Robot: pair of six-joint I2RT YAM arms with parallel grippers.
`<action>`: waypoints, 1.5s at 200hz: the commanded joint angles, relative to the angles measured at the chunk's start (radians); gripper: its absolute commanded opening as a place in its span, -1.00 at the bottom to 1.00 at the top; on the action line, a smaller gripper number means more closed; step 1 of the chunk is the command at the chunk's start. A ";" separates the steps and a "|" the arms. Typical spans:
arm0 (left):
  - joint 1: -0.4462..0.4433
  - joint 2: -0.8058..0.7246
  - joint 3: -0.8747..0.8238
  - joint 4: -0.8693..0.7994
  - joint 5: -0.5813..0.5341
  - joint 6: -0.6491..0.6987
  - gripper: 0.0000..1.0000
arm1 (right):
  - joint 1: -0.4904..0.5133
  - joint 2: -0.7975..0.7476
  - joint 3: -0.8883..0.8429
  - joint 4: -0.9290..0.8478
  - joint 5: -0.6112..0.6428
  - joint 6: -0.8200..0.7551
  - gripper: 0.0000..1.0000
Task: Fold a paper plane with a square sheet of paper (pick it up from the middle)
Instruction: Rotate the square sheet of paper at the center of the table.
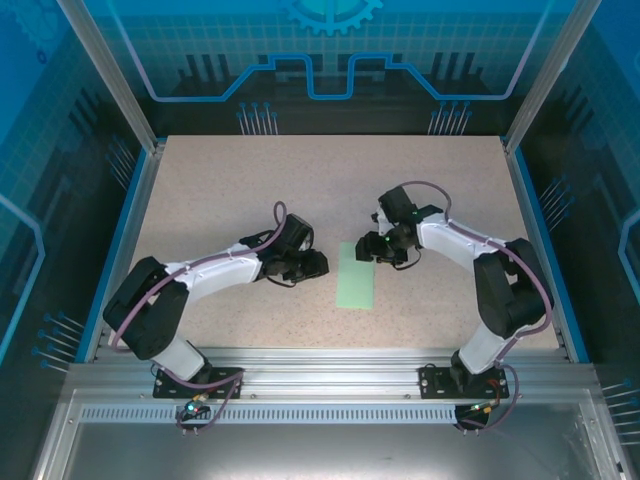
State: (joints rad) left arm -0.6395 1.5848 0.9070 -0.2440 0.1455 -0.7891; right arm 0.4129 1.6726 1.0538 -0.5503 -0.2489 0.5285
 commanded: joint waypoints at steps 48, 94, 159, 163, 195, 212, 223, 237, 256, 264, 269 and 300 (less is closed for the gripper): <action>0.013 0.103 0.047 0.053 0.119 -0.035 -0.17 | -0.037 0.004 -0.119 0.114 -0.153 0.036 0.25; 0.013 0.127 0.053 0.060 0.133 -0.041 -0.15 | -0.053 0.020 -0.141 0.149 -0.195 0.038 0.25; 0.013 0.152 0.069 0.061 0.151 -0.044 -0.14 | -0.054 0.061 -0.147 0.153 -0.196 0.027 0.25; 0.013 0.154 0.070 0.061 0.151 -0.044 -0.14 | -0.054 0.064 -0.147 0.153 -0.196 0.027 0.24; 0.010 0.166 0.079 0.058 0.159 -0.042 -0.13 | -0.058 0.066 -0.155 0.153 -0.188 0.025 0.24; 0.009 0.173 0.085 0.058 0.161 -0.042 -0.12 | -0.062 0.059 -0.158 0.149 -0.187 0.022 0.24; 0.008 0.180 0.091 0.054 0.165 -0.041 -0.11 | -0.069 0.053 -0.163 0.148 -0.184 0.021 0.24; 0.007 0.191 0.099 0.051 0.168 -0.041 -0.10 | -0.077 0.046 -0.168 0.148 -0.187 0.022 0.24; 0.001 0.204 0.110 0.053 0.176 -0.044 -0.09 | -0.083 0.044 -0.168 0.150 -0.194 0.018 0.24; 0.000 0.212 0.116 0.054 0.181 -0.044 -0.09 | -0.084 0.046 -0.169 0.149 -0.196 0.015 0.24; -0.004 0.218 0.121 0.052 0.184 -0.044 -0.09 | -0.084 0.047 -0.169 0.150 -0.199 0.015 0.23; -0.015 0.248 0.144 0.046 0.193 -0.044 -0.09 | -0.084 0.052 -0.169 0.153 -0.197 0.015 0.22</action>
State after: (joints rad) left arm -0.6415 1.8027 1.0161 -0.1814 0.2996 -0.8146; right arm 0.3458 1.7214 0.9028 -0.3828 -0.4530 0.5568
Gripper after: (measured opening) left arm 0.457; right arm 0.612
